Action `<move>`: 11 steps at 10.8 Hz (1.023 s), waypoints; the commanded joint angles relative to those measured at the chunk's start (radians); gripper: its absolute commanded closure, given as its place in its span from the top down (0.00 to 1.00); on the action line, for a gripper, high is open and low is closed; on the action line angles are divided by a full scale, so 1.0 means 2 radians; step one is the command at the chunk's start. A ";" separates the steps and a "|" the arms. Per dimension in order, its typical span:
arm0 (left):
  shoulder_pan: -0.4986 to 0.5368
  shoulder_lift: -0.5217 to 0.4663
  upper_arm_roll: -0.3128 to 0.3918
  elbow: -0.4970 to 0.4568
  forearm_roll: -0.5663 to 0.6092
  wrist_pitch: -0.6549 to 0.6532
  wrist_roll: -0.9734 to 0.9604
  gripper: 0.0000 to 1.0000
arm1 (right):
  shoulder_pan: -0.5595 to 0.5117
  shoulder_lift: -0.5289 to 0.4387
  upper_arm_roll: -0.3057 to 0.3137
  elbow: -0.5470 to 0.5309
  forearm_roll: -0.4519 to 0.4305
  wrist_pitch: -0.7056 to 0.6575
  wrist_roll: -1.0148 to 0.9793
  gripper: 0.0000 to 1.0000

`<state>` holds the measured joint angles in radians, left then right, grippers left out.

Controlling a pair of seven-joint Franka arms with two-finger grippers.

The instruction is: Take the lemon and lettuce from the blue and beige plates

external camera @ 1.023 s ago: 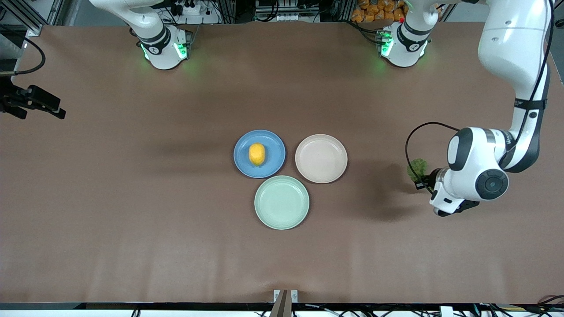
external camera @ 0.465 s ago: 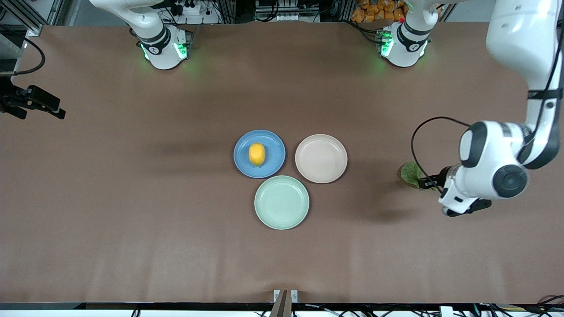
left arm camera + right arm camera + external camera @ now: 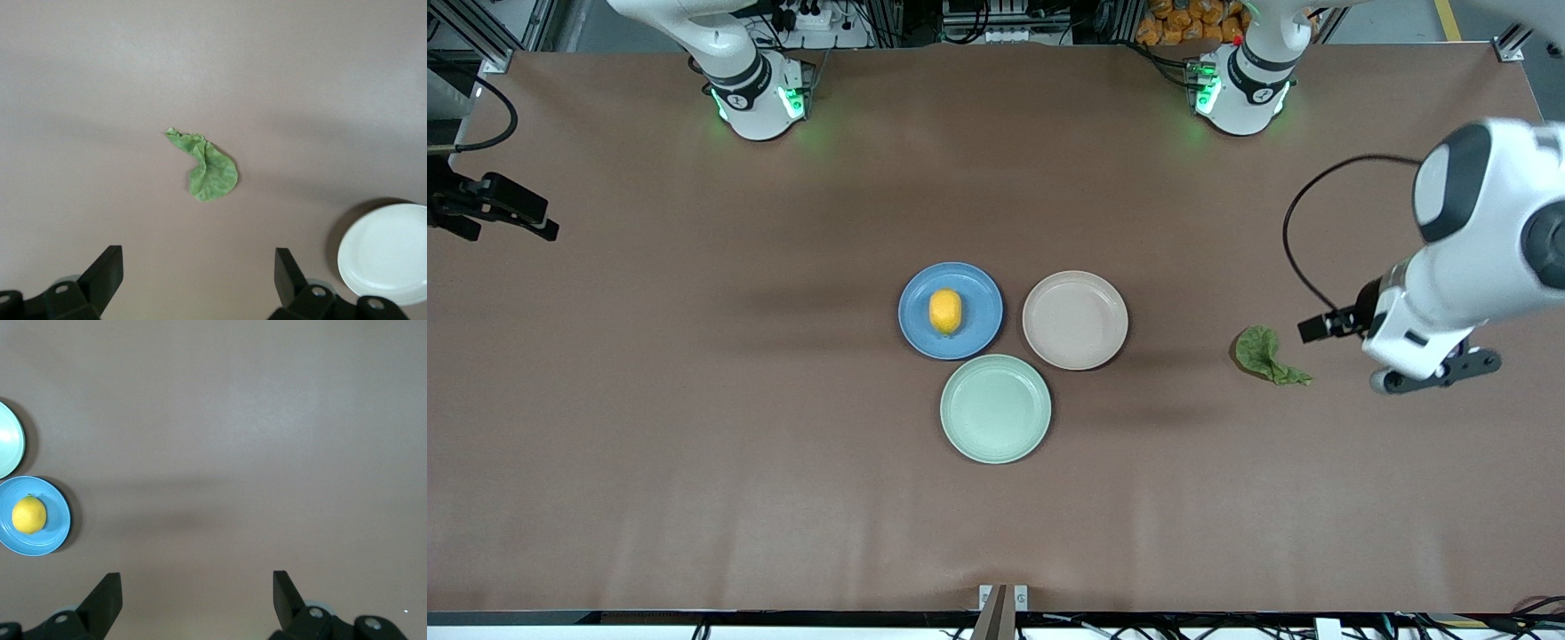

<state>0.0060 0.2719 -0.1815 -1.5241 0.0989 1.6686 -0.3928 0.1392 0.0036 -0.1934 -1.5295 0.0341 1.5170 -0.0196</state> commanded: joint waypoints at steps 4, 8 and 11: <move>0.005 -0.078 -0.010 -0.012 0.006 -0.030 0.011 1.00 | -0.002 0.001 0.002 0.006 -0.003 -0.008 0.007 1.00; 0.006 -0.116 -0.013 -0.012 -0.002 -0.056 0.013 1.00 | -0.004 -0.003 0.002 0.000 -0.003 -0.008 0.007 1.00; 0.028 -0.121 -0.005 -0.013 -0.065 -0.058 0.014 1.00 | -0.004 -0.003 0.002 0.000 -0.003 -0.008 0.007 1.00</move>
<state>0.0189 0.0493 -0.1931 -1.5274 0.0272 1.5589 -0.3921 0.1372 0.0039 -0.1941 -1.5305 0.0342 1.5115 -0.0184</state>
